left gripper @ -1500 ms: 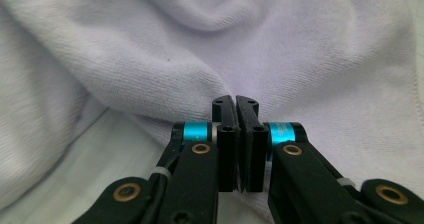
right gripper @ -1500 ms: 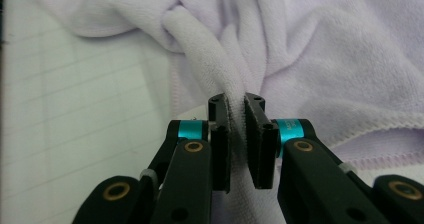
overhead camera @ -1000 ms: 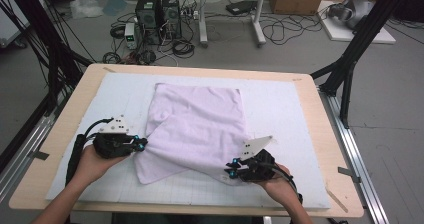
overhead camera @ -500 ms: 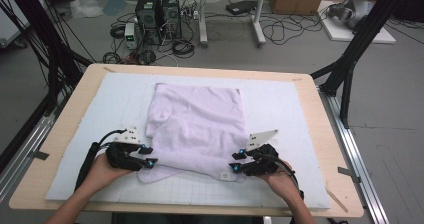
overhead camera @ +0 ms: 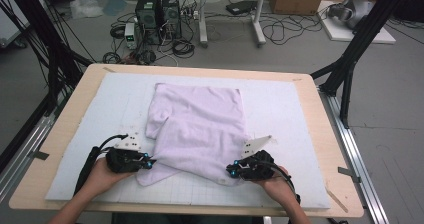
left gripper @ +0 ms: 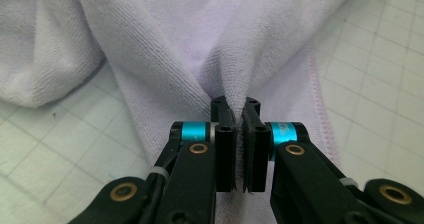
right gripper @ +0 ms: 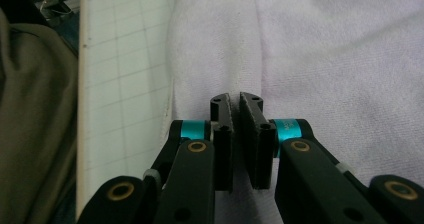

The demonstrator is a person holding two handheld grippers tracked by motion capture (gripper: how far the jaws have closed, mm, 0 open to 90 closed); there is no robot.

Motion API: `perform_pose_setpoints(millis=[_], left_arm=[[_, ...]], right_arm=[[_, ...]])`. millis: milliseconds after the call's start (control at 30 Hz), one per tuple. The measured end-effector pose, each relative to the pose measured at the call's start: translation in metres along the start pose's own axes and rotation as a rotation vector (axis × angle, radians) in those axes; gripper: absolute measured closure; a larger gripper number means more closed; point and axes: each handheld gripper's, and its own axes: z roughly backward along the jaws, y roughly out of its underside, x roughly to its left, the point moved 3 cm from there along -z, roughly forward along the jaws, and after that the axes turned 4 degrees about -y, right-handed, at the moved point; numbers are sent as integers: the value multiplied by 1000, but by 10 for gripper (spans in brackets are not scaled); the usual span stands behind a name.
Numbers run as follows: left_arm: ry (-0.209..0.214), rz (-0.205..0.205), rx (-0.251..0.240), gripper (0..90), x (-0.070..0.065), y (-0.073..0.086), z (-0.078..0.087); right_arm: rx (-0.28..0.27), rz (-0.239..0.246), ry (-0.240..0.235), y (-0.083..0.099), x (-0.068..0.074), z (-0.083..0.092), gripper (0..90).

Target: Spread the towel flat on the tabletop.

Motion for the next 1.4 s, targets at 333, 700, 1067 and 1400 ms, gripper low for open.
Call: perform_pose_setpoints(millis=[333, 700, 1067, 1400], left_arm=[[54, -65, -87, 856, -29, -2, 46], [52, 4, -73, 506, -1, 1, 21], [83, -41, -6, 759, -3, -1, -17], [141, -112, -15, 811, -20, 0, 13]], right_arm=[[-63, 51, -35, -7, 36, 24, 850], [-58, 8, 43, -6, 7, 17, 623], [16, -28, -5, 5, -6, -12, 767], [0, 15, -76, 4, 16, -3, 851]])
